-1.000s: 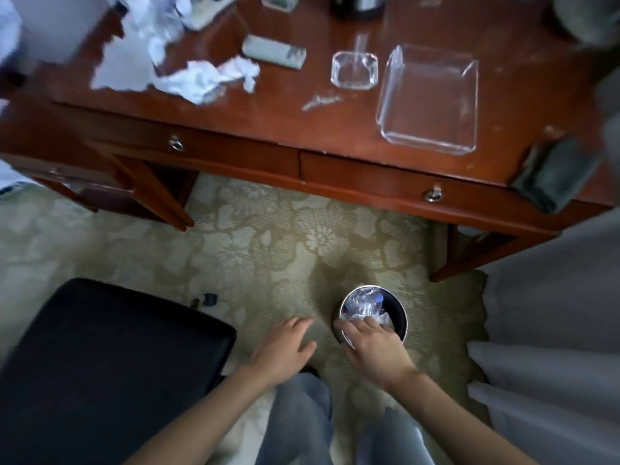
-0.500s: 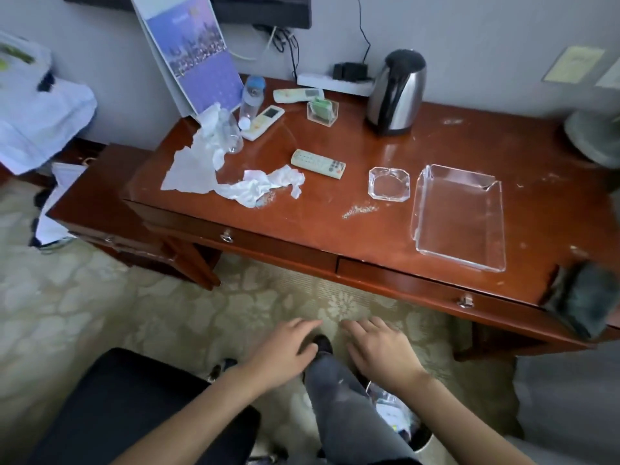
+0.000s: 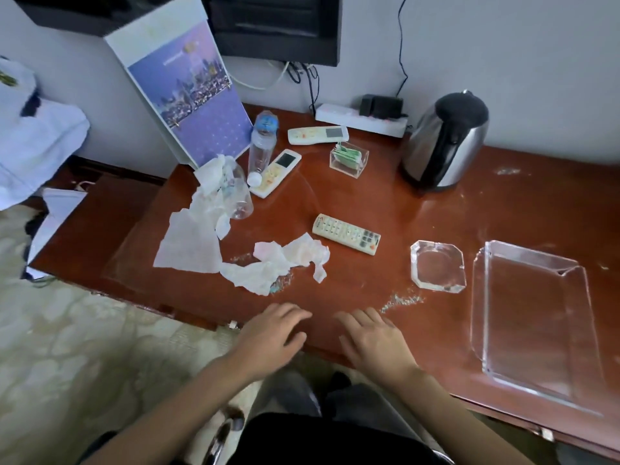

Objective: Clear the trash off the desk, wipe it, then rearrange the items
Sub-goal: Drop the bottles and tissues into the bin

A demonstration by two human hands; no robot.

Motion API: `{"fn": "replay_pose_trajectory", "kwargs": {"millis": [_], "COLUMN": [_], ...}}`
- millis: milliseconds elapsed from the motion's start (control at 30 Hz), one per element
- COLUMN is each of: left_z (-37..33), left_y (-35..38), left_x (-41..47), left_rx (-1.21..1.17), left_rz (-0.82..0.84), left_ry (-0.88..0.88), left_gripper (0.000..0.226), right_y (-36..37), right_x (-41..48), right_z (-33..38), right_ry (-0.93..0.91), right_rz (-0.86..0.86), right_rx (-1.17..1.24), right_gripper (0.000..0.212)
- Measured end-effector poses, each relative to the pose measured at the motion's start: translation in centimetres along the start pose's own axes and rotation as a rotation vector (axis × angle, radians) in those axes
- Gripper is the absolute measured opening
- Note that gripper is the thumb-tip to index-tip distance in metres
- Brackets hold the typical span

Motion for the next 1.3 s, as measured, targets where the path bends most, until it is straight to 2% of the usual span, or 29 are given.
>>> {"fn": "replay_pose_trajectory", "kwargs": {"millis": [267, 433, 567, 667, 800, 900, 1000, 1100, 1167, 1300], "left_z": [11.5, 19.0, 22.9, 24.6, 25.2, 25.4, 24.5, 23.5, 23.1, 22.5], "left_y": [-3.6, -5.6, -6.7, -7.3, -7.9, -8.1, -8.6, -8.8, -8.7, -9.4], "left_x": [7.3, 11.4, 13.9, 15.6, 18.2, 20.4, 21.4, 21.6, 21.6, 21.0], "left_rx": [0.326, 0.471, 0.583, 0.579, 0.567, 0.604, 0.626, 0.601, 0.539, 0.338], "left_rz": [-0.094, -0.089, -0.116, -0.159, -0.136, -0.085, -0.114, -0.183, -0.21, -0.275], "left_ry": [0.189, 0.39, 0.562, 0.684, 0.846, 0.871, 0.935, 1.025, 1.085, 1.121], "left_gripper": [0.042, 0.056, 0.071, 0.081, 0.09, 0.097, 0.096, 0.085, 0.078, 0.067], "right_y": [2.7, 5.4, 7.4, 9.1, 10.5, 11.3, 10.7, 8.6, 7.1, 4.2], "right_x": [10.5, 16.5, 17.9, 18.2, 18.6, 18.9, 19.6, 20.6, 21.2, 21.5], "right_z": [1.0, 2.1, 3.0, 4.5, 5.8, 5.6, 4.7, 3.8, 3.1, 1.1], "right_ry": [0.144, 0.213, 0.44, 0.489, 0.398, 0.284, 0.204, 0.165, 0.239, 0.513], "right_rz": [0.091, 0.17, 0.112, 0.063, 0.045, 0.088, -0.044, -0.194, -0.264, -0.395], "right_rx": [-0.056, -0.126, 0.05, 0.092, 0.077, -0.037, 0.002, 0.123, 0.234, 0.538], "right_gripper": [0.049, 0.067, 0.084, 0.089, 0.09, 0.087, 0.069, 0.046, 0.047, 0.053]}}
Point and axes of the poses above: each hand's wrist, its own x-axis towards the middle knuckle, its own y-axis out of the palm, z = x × y, the point moved 6 cm from there along x, towards the middle knuckle, and after that the axes turned 11 degrees about x, right-handed, at the moved point
